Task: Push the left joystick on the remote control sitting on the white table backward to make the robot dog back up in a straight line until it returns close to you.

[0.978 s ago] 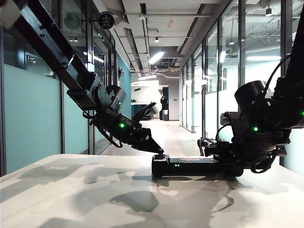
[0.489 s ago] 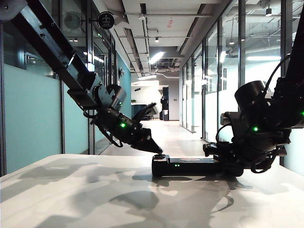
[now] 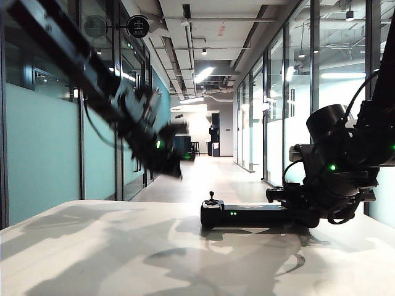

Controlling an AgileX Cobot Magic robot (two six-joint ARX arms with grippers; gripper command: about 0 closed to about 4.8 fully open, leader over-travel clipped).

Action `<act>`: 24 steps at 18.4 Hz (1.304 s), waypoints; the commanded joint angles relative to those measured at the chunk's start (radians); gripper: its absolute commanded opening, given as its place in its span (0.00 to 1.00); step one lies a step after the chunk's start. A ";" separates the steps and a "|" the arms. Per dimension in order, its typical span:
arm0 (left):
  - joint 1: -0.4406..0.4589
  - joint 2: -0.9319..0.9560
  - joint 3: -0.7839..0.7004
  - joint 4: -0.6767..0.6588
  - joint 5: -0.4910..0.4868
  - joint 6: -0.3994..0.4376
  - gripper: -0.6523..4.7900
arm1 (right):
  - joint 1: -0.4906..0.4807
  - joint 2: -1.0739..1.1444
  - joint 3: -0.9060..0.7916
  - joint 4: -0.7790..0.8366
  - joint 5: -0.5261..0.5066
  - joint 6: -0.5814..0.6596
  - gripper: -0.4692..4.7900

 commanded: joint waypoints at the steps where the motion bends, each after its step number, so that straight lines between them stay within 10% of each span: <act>1: -0.005 -0.065 0.006 -0.040 -0.016 -0.078 0.11 | 0.000 -0.006 0.004 0.019 0.003 -0.017 0.49; 2: -0.005 -0.088 0.006 -0.050 -0.042 -0.086 0.11 | 0.000 -0.006 0.004 0.018 0.003 -0.032 0.63; 11: -0.005 -0.208 0.002 -0.170 -0.074 -0.133 0.11 | 0.000 -0.099 -0.002 -0.079 0.004 -0.063 0.59; 17: -0.005 -0.267 0.002 -0.214 -0.074 -0.148 0.11 | 0.000 -0.321 -0.123 -0.088 0.008 -0.073 0.08; 24: -0.005 -0.294 -0.034 -0.151 -0.066 -0.146 0.11 | 0.000 -0.574 -0.259 -0.143 -0.023 -0.112 0.08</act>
